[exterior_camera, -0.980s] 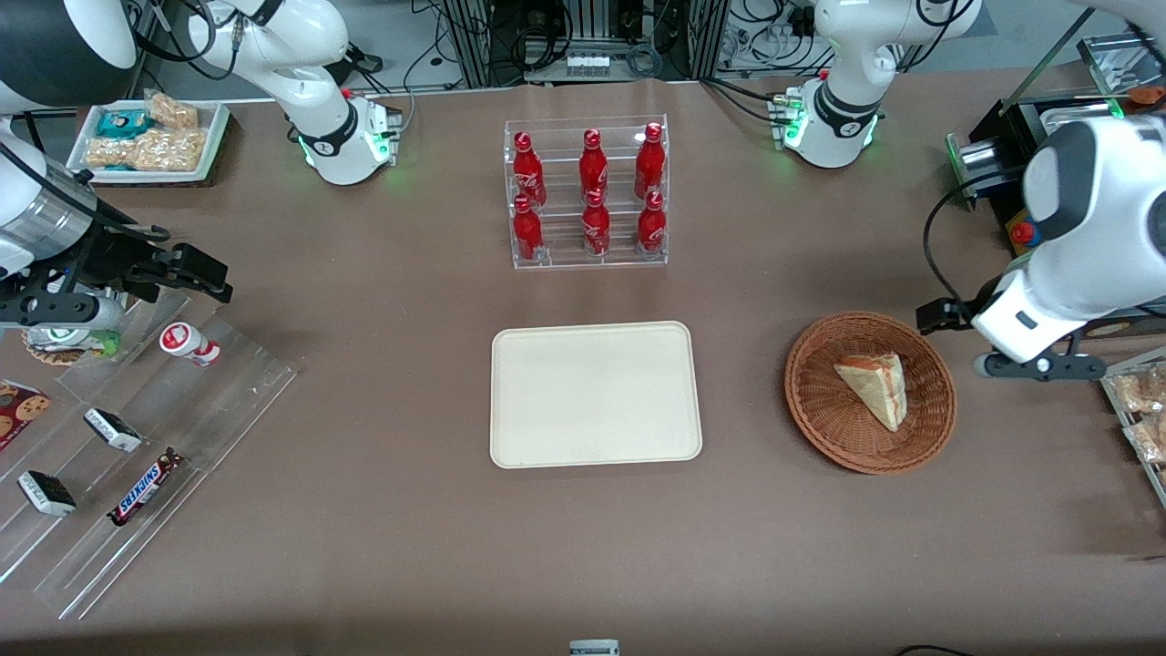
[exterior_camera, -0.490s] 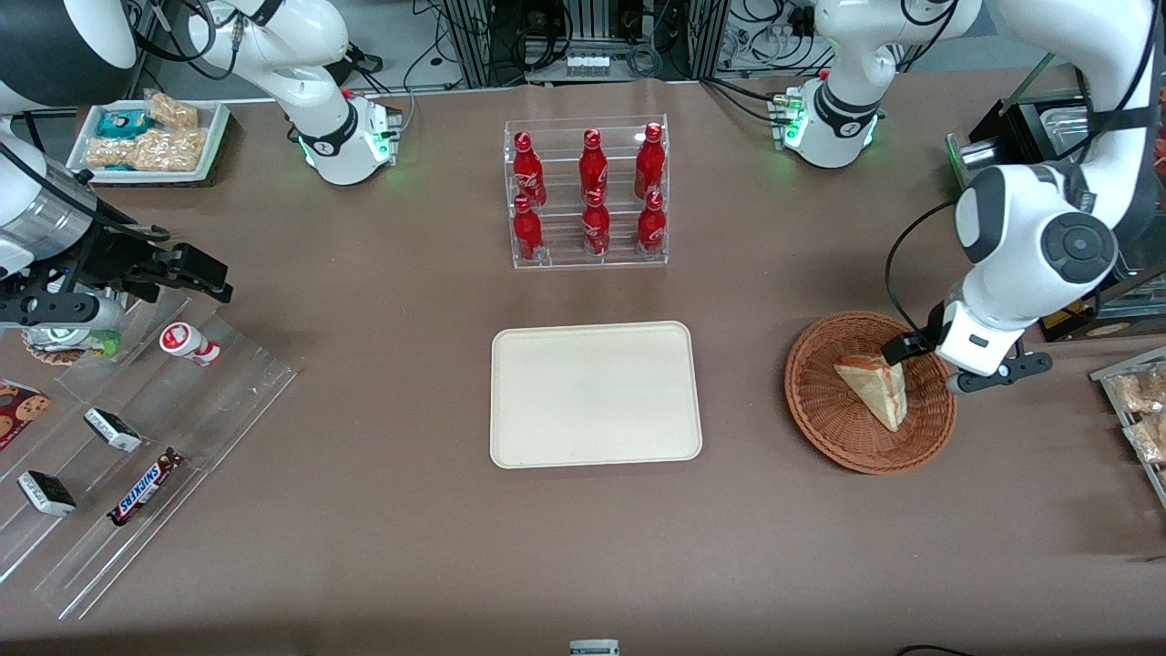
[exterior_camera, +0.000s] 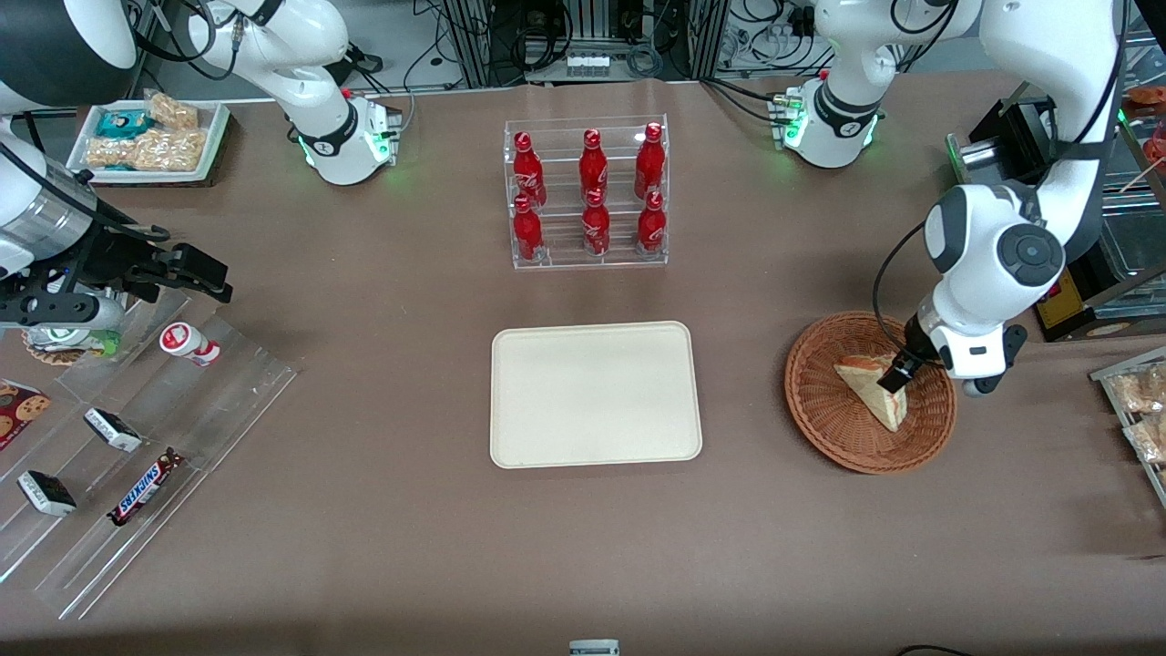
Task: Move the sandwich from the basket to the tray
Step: 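Lower the left gripper onto the sandwich and close it, then lift the sandwich and carry it over the cream tray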
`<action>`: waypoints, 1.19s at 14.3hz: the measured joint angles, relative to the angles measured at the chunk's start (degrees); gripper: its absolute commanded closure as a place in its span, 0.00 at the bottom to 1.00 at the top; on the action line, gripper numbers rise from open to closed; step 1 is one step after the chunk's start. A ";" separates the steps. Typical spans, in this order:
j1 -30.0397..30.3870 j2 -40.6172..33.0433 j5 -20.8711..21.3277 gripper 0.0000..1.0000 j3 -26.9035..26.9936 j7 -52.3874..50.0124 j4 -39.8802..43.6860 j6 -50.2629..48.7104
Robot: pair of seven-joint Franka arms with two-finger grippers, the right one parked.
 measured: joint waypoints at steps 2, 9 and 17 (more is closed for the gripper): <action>0.00 2.14 -0.02 0.53 -0.01 -1.19 0.11 2.51; -0.35 4.24 -0.06 0.93 -1.16 -1.55 4.85 -2.26; -13.88 8.25 -0.04 0.93 -2.36 6.74 21.43 -16.85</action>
